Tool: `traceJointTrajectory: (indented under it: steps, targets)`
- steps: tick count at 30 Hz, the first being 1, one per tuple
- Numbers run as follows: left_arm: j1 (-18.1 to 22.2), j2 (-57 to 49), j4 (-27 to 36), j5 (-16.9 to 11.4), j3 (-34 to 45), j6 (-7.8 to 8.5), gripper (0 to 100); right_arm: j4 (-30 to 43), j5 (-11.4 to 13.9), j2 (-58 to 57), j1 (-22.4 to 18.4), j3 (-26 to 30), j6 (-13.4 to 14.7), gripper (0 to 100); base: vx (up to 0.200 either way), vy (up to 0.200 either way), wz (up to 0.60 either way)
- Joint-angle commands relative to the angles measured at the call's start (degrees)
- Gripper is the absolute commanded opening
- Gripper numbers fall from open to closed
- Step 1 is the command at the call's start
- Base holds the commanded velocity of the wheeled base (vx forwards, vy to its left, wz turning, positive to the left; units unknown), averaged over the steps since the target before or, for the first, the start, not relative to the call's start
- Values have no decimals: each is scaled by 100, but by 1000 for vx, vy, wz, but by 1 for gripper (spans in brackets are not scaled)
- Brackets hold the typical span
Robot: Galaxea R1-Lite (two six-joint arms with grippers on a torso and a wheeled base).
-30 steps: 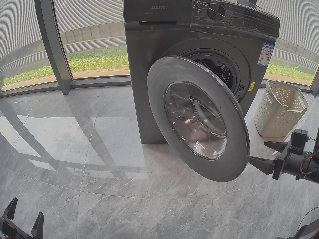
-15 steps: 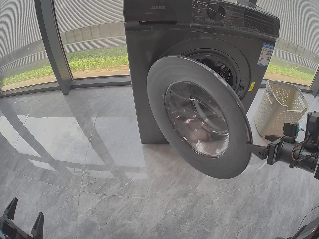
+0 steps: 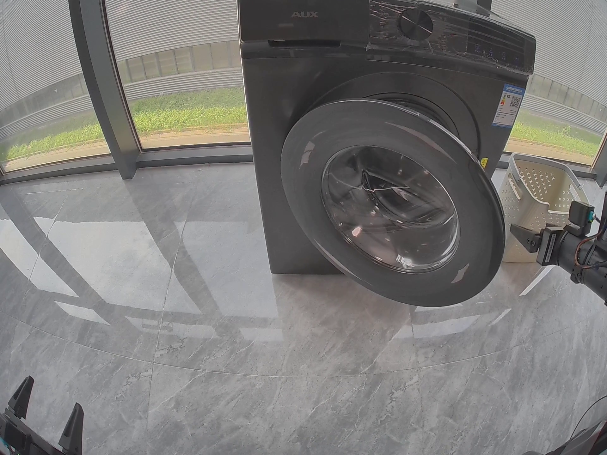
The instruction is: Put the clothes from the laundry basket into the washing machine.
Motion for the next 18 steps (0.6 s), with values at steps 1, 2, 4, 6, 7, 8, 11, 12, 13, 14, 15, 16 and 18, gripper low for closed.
traceJointTrajectory:
  steps: [1,2,4,6,7,8,11,12,13,14,15,16,18]
  targets:
    - [1,-77,-1,5,92,-2,100,-34,21,39,-87,222,-34,100,0,-200,0]
    - [1,-77,-1,-3,92,-2,100,-34,21,30,-87,301,-51,100,0,-200,0]
    - [1,-77,-1,5,92,-2,100,-34,21,-40,-35,459,-122,100,0,-200,0]
    - [1,-77,-1,5,92,-2,100,2,30,-119,0,609,-209,100,0,-200,0]
    - [1,-77,-1,5,92,-2,100,19,47,-172,36,697,-262,100,0,-200,0]
    - [1,-77,-1,5,92,-2,100,28,65,-224,71,793,-315,100,0,-200,0]
    - [1,-77,-1,5,92,6,100,37,179,-391,282,1189,-543,100,0,-200,0]
    - [1,-77,-1,5,92,6,100,37,214,-427,370,1329,-596,100,0,-200,0]
    - [1,-77,-1,5,92,6,100,37,250,-471,484,1470,-640,100,0,-200,0]
    - [1,-77,-1,5,92,6,100,28,320,-514,624,1619,-658,100,0,-200,0]
    - [1,-77,-1,5,92,6,100,37,373,-523,712,1699,-649,100,0,0,0]
    - [1,-77,-1,5,92,15,100,37,452,-532,818,1778,-649,100,0,0,0]
    - [1,-77,-1,5,92,15,100,19,592,-532,950,1866,-649,100,0,0,0]
